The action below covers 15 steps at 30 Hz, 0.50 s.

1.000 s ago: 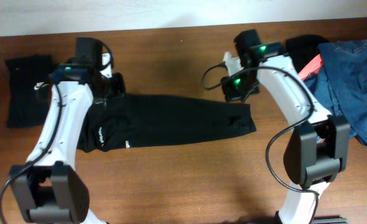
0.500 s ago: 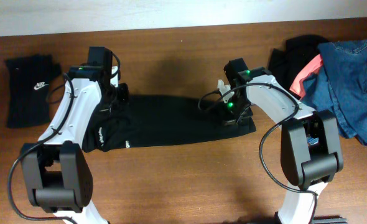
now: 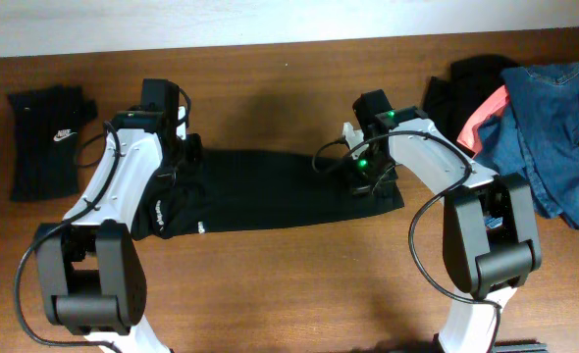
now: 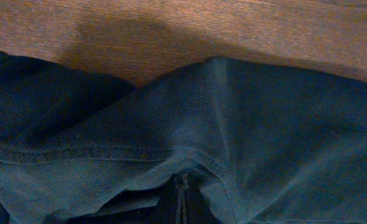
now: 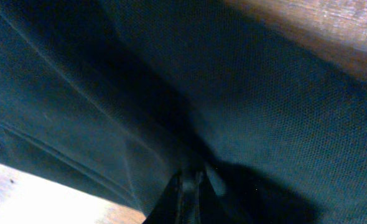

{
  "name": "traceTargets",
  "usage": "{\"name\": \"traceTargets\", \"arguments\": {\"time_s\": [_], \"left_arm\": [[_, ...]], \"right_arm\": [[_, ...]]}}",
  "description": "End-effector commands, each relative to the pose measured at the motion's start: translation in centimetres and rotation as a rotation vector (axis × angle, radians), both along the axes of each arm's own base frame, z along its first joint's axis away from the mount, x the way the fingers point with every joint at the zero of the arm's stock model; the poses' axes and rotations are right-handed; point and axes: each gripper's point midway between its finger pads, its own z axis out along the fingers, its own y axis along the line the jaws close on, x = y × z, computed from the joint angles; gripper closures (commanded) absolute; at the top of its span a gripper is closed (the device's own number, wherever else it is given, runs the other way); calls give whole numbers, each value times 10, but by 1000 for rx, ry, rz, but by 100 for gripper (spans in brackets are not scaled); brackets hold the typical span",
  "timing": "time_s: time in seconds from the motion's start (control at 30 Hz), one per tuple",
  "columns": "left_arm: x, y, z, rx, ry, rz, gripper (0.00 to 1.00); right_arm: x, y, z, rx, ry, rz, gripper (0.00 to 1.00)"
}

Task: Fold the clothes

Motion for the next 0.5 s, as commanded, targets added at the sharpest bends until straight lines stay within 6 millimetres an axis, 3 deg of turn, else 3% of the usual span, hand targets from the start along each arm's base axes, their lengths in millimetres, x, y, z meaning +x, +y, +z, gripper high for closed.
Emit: {"name": "traceTargets", "arguments": {"time_s": [0.0,0.27,0.47], "left_arm": [[-5,5,-13,22,28,-8,99],[-30,7,-54,27,99,-7,100],[-45,8,-59,31,156,-8,100]], "right_arm": [[5,7,6,50,-19,-13,96],[16,9,7,59,-66,-12,96],[10,-4,3,-18,-46,-18,96]]}}
